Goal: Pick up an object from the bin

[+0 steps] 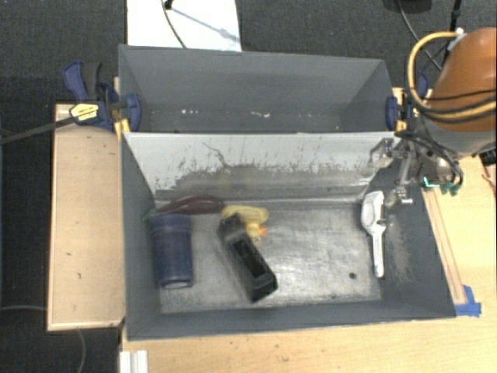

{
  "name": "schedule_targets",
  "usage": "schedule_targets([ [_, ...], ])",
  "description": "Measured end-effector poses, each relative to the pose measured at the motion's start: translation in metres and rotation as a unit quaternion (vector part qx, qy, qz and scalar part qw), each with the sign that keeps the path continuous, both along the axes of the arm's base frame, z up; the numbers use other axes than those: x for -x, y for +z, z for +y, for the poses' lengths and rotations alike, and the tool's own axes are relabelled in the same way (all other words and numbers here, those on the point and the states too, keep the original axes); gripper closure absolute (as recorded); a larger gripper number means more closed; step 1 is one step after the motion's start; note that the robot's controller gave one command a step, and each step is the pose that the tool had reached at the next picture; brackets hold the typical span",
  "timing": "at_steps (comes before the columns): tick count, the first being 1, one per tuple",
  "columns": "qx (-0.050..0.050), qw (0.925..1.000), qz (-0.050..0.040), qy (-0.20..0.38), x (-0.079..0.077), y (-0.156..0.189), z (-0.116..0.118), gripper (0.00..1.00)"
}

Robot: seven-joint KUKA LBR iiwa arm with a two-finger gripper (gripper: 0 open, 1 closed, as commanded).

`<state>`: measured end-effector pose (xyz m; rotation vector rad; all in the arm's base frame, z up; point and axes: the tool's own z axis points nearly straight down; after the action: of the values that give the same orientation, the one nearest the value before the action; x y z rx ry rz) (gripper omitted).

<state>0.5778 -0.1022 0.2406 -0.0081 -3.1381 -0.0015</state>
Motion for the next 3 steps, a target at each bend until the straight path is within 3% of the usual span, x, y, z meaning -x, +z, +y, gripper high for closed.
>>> schedule_targets([
  [1,0.001,1.0,-0.004,0.001,-0.002,0.004,0.0,0.0],
  [2,0.001,0.999,-0.0059,0.044,0.012,-0.034,-0.012,0.0],
  [3,0.001,0.9979,-0.0054,0.065,0.017,-0.101,-0.004,0.0],
])
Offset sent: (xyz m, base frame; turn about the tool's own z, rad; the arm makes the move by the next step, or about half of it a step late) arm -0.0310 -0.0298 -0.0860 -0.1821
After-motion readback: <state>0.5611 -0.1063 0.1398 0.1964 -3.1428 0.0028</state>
